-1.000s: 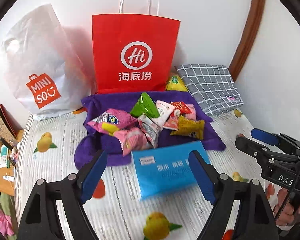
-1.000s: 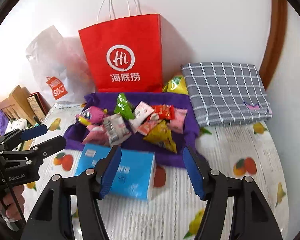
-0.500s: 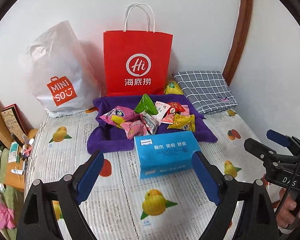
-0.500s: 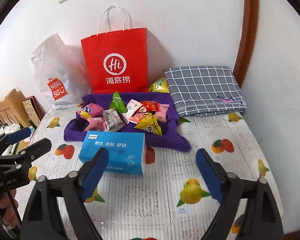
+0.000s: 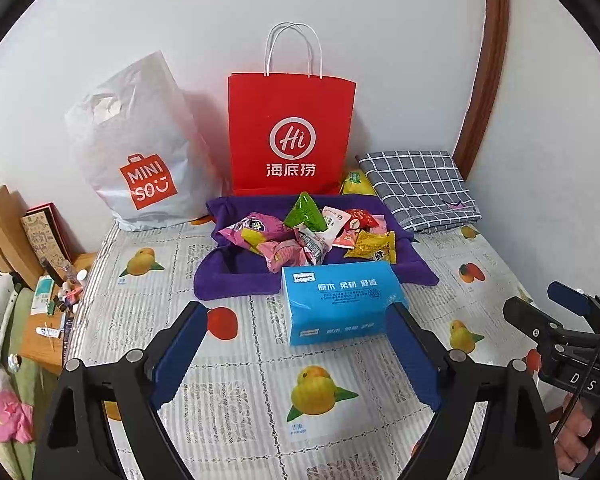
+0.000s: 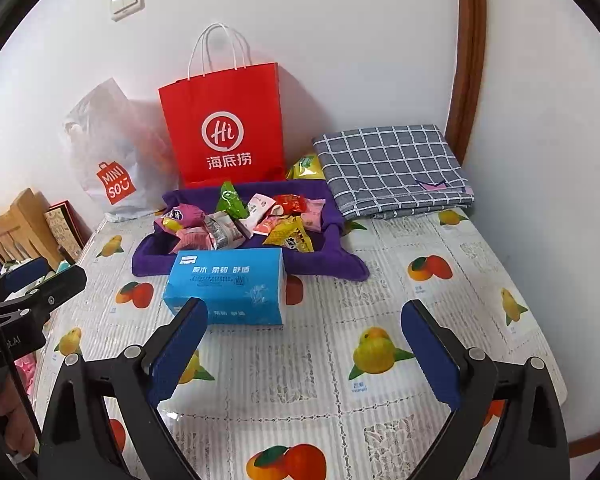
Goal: Organize snacks
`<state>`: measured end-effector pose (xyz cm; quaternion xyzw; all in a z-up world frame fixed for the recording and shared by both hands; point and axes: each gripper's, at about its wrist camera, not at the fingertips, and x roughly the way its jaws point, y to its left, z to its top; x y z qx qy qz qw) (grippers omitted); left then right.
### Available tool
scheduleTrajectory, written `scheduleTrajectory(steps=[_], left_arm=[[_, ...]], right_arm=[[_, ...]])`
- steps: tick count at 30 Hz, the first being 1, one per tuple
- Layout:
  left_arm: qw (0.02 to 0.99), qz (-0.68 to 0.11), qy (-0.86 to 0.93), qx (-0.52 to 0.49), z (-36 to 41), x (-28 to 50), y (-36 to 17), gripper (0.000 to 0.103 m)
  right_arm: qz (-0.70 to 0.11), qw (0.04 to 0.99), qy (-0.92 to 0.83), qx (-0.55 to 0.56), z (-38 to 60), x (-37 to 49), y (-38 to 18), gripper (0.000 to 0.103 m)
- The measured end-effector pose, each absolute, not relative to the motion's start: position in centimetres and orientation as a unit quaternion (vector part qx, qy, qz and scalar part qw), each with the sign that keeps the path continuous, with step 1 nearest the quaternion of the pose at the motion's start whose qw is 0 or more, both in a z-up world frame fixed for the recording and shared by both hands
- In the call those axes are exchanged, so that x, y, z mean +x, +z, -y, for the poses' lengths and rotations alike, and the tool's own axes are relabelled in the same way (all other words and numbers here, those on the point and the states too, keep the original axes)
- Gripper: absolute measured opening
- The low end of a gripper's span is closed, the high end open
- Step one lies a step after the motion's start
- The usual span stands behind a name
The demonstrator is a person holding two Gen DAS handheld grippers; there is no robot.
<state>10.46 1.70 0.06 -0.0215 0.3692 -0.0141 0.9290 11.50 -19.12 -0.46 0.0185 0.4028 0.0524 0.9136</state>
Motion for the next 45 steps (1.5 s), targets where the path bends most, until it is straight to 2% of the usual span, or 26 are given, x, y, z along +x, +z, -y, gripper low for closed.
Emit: scheduleTrajectory(steps=[45], left_arm=[[0.931, -0.366, -0.004, -0.005, -0.9, 9.3, 0.7, 0.09]], right_arm=[[-0.398, 0.916, 0.054, 0.018, 19.3, 10.0, -0.1, 0.096]])
